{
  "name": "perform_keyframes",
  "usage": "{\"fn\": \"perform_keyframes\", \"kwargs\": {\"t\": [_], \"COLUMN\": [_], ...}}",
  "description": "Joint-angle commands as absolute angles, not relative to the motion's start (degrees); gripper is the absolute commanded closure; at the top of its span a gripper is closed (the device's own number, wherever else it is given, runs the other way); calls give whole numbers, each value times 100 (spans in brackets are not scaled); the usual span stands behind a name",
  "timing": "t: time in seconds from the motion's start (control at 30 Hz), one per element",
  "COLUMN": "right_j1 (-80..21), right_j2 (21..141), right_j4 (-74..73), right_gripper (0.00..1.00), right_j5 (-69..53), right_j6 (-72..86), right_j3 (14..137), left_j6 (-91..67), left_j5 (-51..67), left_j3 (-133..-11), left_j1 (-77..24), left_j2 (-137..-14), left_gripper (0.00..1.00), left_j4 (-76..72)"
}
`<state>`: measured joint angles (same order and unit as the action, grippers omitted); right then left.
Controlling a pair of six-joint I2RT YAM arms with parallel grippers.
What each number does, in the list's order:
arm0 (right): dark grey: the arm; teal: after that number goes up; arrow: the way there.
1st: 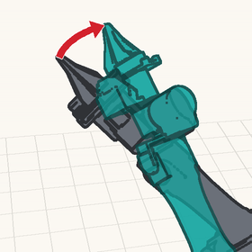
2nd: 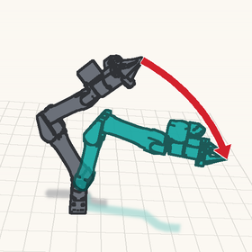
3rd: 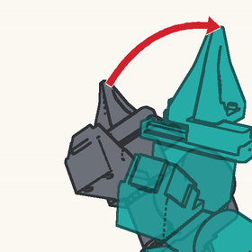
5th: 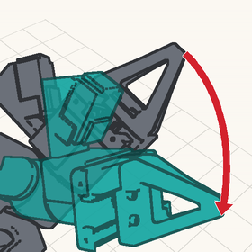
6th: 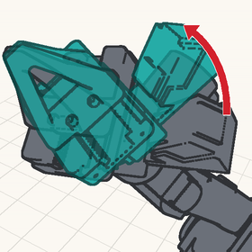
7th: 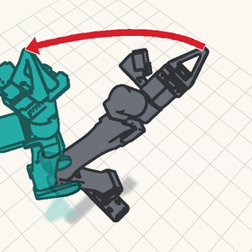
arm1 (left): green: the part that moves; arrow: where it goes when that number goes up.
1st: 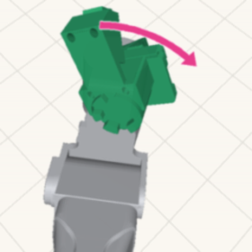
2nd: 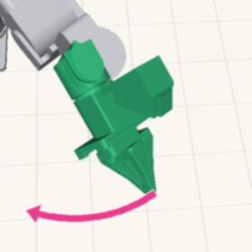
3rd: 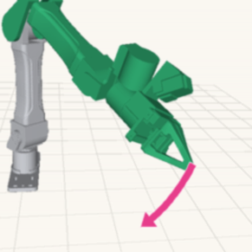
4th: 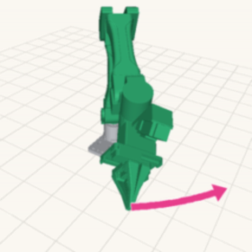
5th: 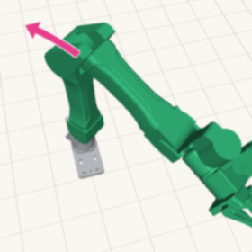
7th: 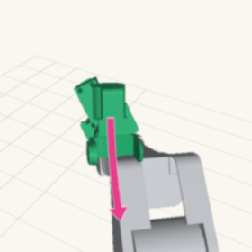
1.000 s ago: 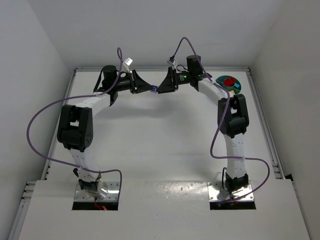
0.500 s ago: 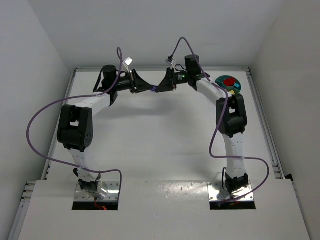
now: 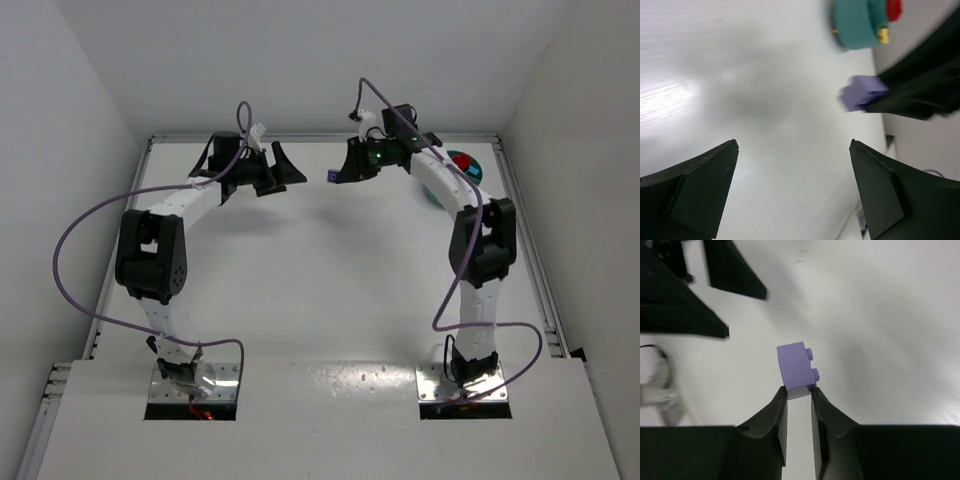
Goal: Sort the legos into containers by color
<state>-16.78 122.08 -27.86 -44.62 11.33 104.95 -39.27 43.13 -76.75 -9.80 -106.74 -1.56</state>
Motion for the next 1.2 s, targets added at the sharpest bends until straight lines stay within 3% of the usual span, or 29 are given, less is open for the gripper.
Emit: {"fn": "perform_keyframes", "kwargs": {"t": [0.0, 0.1, 0.2, 0.4, 1.17], "right_j1": [-1574, -1573, -1573, -1521, -1195], "right_j2": [11067, 10707, 10635, 10521, 11101], "right_j4": [-3287, -3174, -3015, -2682, -2039], "right_gripper": [100, 100, 100, 100, 100], "right_j5": [-2122, -315, 690, 1860, 3374], "right_j6": [-122, -535, -834, -1116, -1591], "right_j3": [10223, 9845, 9616, 9151, 8869], "left_j6": [-3288, -2981, -2892, -3058, -3226], "left_j5": [3009, 2067, 1846, 1846, 2118], "left_j3": [-8191, -8463, -8701, -8824, -8763], "left_j1": [-1020, -1020, -1020, -958, -958], "left_j2": [-10354, -10354, -10415, -10608, -10714], "left_gripper": [0, 0, 0, 0, 0], "left_j4": [991, 1396, 1520, 1521, 1415]}}
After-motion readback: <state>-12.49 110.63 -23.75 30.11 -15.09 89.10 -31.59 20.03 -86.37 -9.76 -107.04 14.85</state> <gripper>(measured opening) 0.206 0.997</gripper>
